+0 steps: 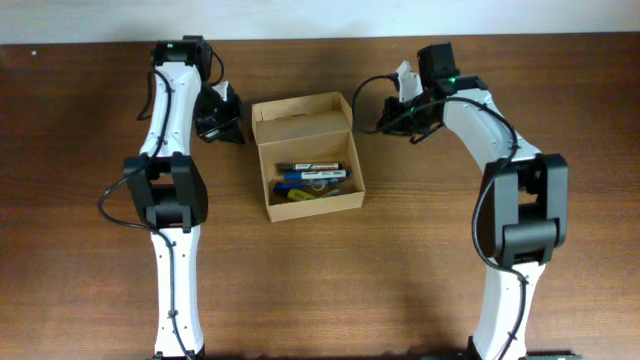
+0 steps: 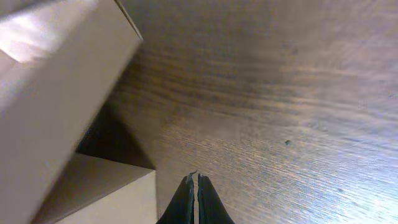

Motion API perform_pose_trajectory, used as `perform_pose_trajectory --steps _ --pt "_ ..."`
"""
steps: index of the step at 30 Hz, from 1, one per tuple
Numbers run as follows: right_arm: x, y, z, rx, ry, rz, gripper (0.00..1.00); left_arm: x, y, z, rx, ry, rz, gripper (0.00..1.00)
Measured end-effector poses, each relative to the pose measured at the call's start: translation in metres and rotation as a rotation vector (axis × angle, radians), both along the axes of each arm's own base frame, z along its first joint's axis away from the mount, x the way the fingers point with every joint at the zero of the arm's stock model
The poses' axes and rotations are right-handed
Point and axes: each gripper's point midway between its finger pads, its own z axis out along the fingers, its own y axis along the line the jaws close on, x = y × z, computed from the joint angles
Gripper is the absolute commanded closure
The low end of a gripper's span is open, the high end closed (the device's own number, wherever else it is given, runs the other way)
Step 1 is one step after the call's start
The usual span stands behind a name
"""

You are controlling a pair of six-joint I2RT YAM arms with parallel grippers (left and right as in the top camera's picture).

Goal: Pack container
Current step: 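Bring both grippers to the box lid flaps at the back, then lift the lid with both grippers and fold it forward over the box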

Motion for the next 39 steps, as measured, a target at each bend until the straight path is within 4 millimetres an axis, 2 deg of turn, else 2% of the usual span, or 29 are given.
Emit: perform_pose_trajectory --steps 5,8,14,19,25,31,39 --pt "-0.01 0.01 -0.035 0.014 0.065 0.03 0.96 0.017 -0.013 0.005 -0.08 -0.065 0.015 0.98" --pt "-0.008 0.021 -0.039 0.054 0.048 0.065 0.96 0.022 -0.018 0.007 -0.114 -0.088 0.02 0.99" --pt "0.004 0.041 -0.024 0.145 -0.041 0.124 0.96 0.038 -0.031 0.016 -0.204 -0.156 0.021 0.98" --pt "0.011 0.05 -0.014 0.2 -0.091 0.151 0.96 0.04 -0.036 0.02 -0.242 -0.168 0.02 0.98" --pt "0.022 0.058 -0.002 0.25 -0.169 0.179 0.96 0.043 -0.038 0.022 -0.26 -0.184 0.019 0.99" --pt "0.024 0.064 0.007 0.288 -0.186 0.199 0.96 0.047 -0.041 0.024 -0.281 -0.202 0.017 0.98" --pt "0.038 0.069 0.038 0.323 -0.247 0.226 0.96 0.067 -0.053 0.039 -0.379 -0.304 -0.002 0.98"
